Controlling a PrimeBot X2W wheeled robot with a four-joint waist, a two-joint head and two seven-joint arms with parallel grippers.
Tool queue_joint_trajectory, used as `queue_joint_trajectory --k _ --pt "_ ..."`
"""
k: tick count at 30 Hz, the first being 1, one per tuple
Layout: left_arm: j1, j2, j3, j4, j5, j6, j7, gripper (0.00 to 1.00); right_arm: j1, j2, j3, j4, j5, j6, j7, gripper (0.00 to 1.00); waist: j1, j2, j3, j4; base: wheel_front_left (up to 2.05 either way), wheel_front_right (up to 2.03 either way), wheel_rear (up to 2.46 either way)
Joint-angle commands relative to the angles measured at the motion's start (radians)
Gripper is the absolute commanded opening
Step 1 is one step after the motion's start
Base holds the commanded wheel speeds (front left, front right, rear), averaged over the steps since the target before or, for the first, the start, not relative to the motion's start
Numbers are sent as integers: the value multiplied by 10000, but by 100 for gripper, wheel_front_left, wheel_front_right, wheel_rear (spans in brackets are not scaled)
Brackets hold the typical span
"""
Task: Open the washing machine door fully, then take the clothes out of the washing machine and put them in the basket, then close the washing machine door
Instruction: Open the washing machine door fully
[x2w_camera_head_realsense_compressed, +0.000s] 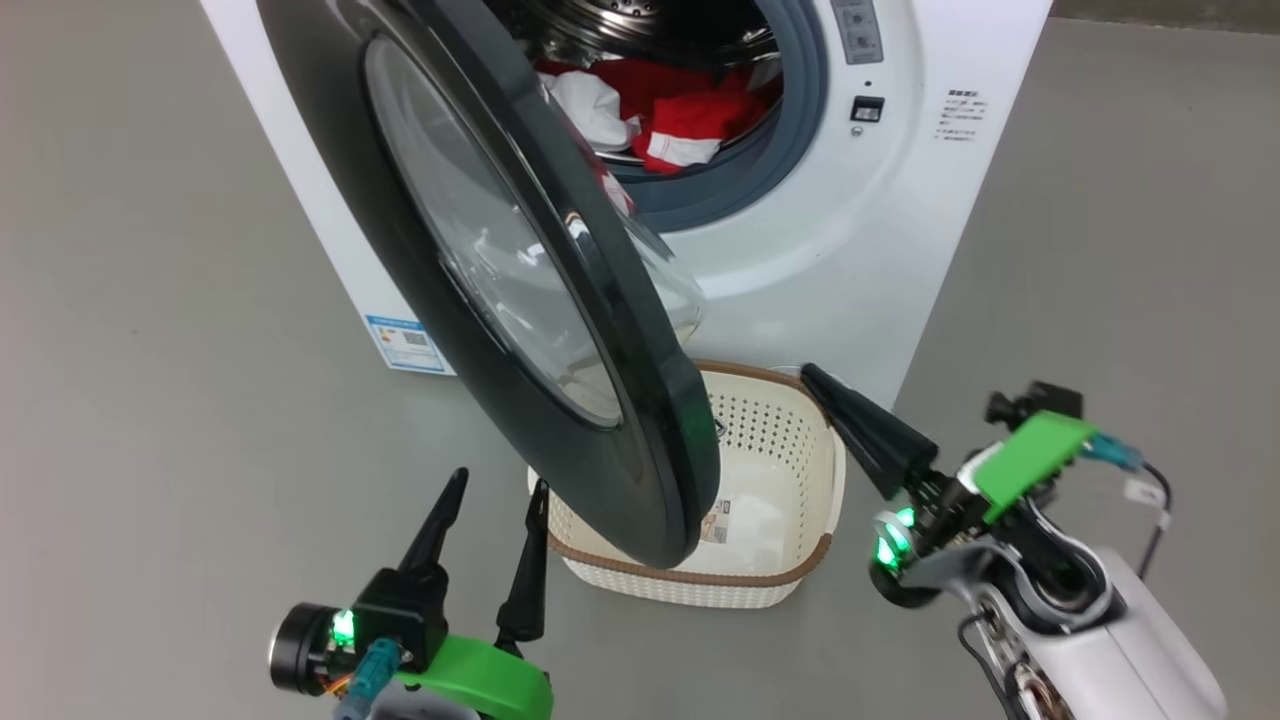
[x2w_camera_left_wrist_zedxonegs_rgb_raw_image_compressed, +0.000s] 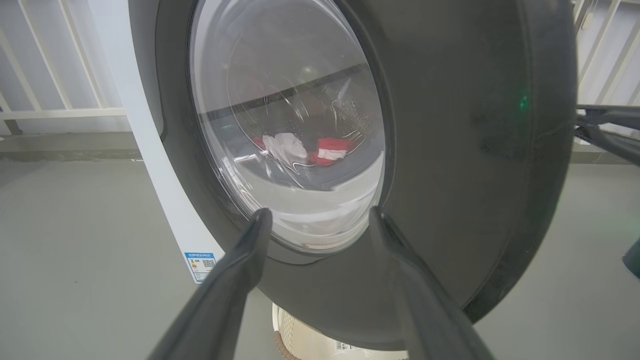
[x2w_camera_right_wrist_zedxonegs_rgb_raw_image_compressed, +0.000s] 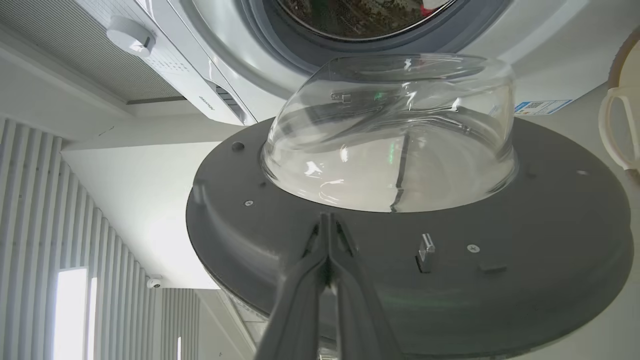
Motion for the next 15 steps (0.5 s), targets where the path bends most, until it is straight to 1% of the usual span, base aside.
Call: queue_joint_trajectory --k 1,2,10,15 --pt "-35 108 373 -189 11 -67 -92 100 104 99 35 -375 -113 77 -112 62 0 0 -33 -65 0 0 0" --pt "-23 108 395 -182 2 -76 -92 100 275 99 -67 -528 -234 77 -216 100 0 0 -37 -107 0 0 0" --pt "155 108 523 -93 4 -176 -92 100 1999 99 -488 -1736 -1314 77 -1064 100 0 0 -265 -409 0 0 0" --pt "284 121 697 -44 65 -219 -92 100 3241 99 -609 -2548 -1715 77 -1809 100 0 0 -397 -621 0 0 0"
